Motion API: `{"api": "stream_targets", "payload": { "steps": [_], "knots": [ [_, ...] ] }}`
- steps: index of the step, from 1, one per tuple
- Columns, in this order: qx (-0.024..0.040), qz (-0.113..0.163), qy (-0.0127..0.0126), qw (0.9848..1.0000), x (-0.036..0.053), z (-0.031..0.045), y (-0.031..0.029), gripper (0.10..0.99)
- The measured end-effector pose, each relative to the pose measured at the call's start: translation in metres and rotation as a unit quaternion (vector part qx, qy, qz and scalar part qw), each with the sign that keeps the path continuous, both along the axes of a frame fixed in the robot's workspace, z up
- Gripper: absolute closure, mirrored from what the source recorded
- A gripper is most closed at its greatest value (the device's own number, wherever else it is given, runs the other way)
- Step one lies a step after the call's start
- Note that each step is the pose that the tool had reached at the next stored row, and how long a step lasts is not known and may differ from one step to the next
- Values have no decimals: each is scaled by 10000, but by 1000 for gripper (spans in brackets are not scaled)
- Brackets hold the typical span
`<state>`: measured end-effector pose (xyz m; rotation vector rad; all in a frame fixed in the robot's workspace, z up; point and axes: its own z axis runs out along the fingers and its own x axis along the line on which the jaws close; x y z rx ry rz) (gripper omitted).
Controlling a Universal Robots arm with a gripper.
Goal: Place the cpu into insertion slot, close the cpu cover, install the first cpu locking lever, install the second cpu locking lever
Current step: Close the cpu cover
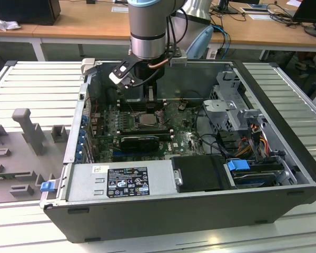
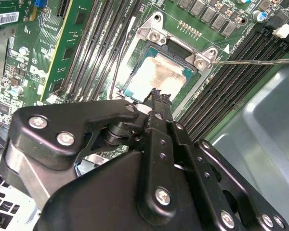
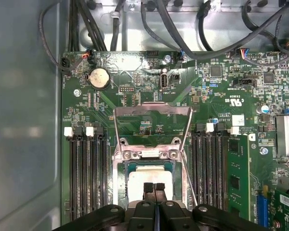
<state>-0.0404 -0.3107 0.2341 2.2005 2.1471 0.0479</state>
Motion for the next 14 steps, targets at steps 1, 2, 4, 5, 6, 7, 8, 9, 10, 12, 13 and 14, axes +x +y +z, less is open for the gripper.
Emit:
{"api": "stream_targets", "payload": {
  "steps": [1,2,4,5,6,7,8,9,10,12,13,14],
  "knots": [
    [-1,0,0,10000,0,4,0,980],
    [-2,0,1,10000,0,10,-1,980],
    [-1,0,0,10000,0,25,0,980],
    [-1,0,0,10000,0,36,0,980],
    [-1,0,0,10000,0,48,0,980],
    [0,0,0,10000,0,61,0,980],
    [-1,0,0,10000,0,74,0,980],
    [-1,0,0,10000,0,91,0,980],
    [-1,0,0,10000,0,100,0,980],
    [0,1,0,10000,9,108,0,980],
    [0,0,1,10000,21,108,0,980],
    [0,1,3,10000,33,108,0,980]
  ]
}}
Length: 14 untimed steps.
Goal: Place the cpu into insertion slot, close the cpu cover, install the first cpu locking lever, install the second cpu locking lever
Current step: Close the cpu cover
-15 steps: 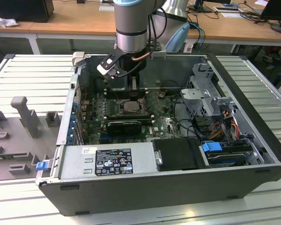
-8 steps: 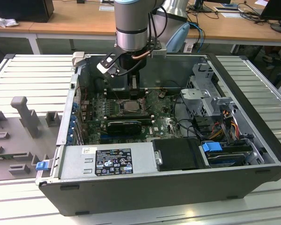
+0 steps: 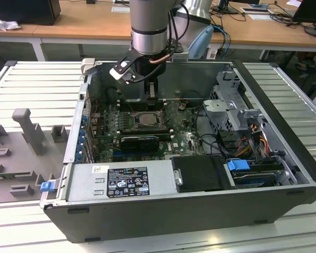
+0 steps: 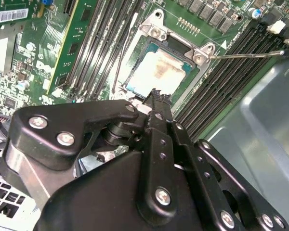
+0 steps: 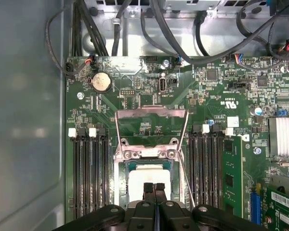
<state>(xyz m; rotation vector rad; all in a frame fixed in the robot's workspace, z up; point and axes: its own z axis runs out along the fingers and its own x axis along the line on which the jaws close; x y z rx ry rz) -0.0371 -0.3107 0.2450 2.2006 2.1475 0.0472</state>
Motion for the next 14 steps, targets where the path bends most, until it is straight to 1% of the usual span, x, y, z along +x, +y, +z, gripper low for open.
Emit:
{"api": "stream_targets", "payload": {
  "steps": [3,4,8,11,12,13,14],
  "knots": [
    [0,0,1,10000,33,0,0,980],
    [-1,-1,2,10000,33,12,0,980],
    [-4,0,-1,10000,34,146,0,980],
    [-4,-1,0,10000,59,153,0,980],
    [0,-1,15,10000,101,154,0,980],
    [8,-2,43,10000,175,153,0,980],
    [15,0,66,10000,251,152,0,980]
  ]
}}
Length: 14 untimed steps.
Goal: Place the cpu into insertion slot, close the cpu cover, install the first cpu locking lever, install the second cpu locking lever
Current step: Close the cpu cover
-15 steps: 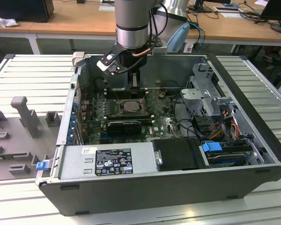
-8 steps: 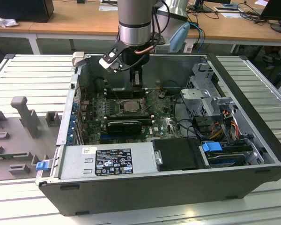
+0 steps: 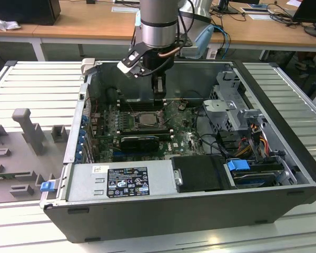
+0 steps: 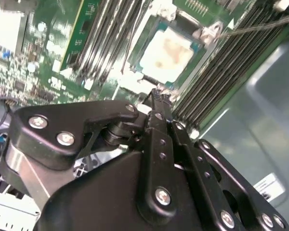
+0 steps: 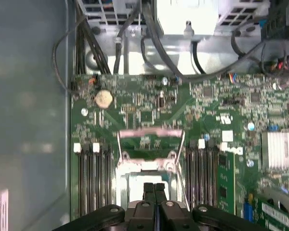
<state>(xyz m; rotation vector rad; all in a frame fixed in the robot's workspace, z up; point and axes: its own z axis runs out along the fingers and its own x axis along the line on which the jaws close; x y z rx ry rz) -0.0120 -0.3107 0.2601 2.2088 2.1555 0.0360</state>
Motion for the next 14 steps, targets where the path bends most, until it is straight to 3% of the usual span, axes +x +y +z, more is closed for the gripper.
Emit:
{"api": "stream_targets", "payload": {
  "steps": [4,6,9,12,14],
  "knots": [
    [1,0,19,10000,79,-9,-3,980],
    [1,0,0,10000,79,-12,-3,980],
    [-13,0,-2,10000,84,41,-3,980],
    [-13,-1,0,10000,207,42,-3,980],
    [-13,1,3,10000,355,41,-3,980]
  ]
}}
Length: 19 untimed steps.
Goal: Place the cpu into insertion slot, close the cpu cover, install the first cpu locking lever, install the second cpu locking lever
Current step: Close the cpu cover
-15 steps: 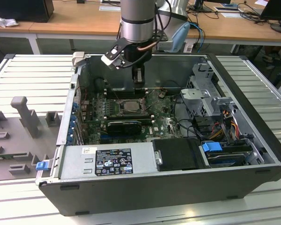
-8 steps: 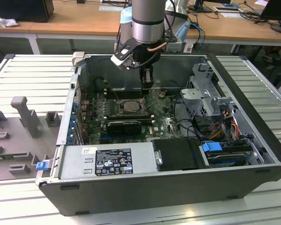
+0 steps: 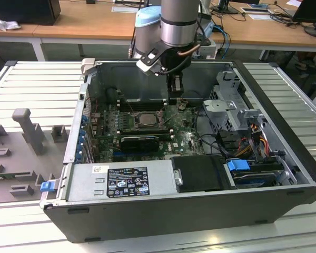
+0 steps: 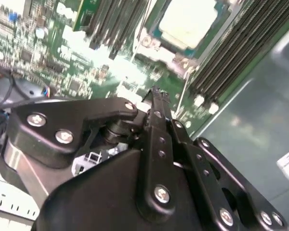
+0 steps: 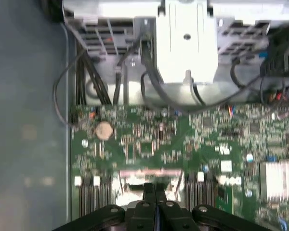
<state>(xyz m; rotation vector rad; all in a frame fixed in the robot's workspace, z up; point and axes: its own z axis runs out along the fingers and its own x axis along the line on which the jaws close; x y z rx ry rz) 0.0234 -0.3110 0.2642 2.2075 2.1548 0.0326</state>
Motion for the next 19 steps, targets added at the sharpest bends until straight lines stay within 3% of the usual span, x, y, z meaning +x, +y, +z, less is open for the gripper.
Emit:
{"api": "stream_targets", "payload": {
  "steps": [5,15,19],
  "knots": [
    [-1,19,0,10000,134,-6,-1,980],
    [-1,26,0,10000,272,-58,0,980],
    [0,26,2,10000,316,-165,0,980]
  ]
}}
